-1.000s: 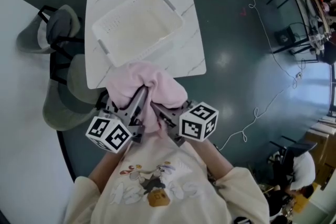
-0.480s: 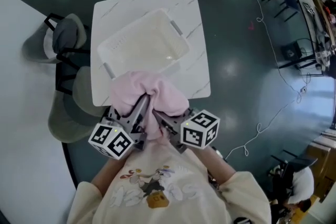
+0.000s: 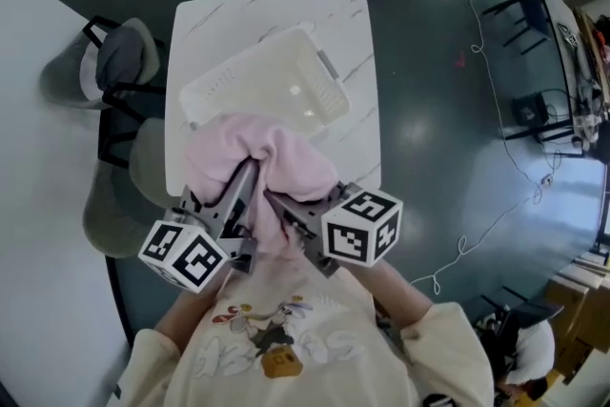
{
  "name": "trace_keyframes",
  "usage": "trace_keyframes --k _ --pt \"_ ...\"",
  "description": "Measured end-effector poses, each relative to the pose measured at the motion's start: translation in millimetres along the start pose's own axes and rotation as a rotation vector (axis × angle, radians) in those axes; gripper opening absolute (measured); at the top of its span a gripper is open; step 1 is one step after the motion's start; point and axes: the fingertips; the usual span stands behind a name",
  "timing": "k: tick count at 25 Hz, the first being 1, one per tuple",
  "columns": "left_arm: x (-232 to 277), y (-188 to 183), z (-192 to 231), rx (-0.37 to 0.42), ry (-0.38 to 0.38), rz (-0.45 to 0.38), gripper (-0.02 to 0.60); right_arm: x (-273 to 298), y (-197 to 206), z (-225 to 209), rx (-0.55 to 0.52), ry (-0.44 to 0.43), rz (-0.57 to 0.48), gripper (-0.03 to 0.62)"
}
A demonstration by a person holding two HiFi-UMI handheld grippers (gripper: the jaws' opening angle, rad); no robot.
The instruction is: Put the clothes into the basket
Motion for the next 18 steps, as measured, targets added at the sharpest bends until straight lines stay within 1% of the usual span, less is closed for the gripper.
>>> trace_keyframes --k 10,18 --pt "10.1 -68.7 -13.3 0.013 -0.022 -0.118 0.279 18.5 -69.2 16.9 -0.104 -0.042 0.026 0.181" --pt "18.1 -110.2 -22.9 0.037 -0.022 -0.189 0.279 29.6 -112.2 25.9 -0.173 -0.078 0.025 0.181"
Point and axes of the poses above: the fingertips, and each gripper's own axes: x forward along the fingers, z to its left, y out of its underside, and after that the axes turned 5 degrees about -x, right-handed
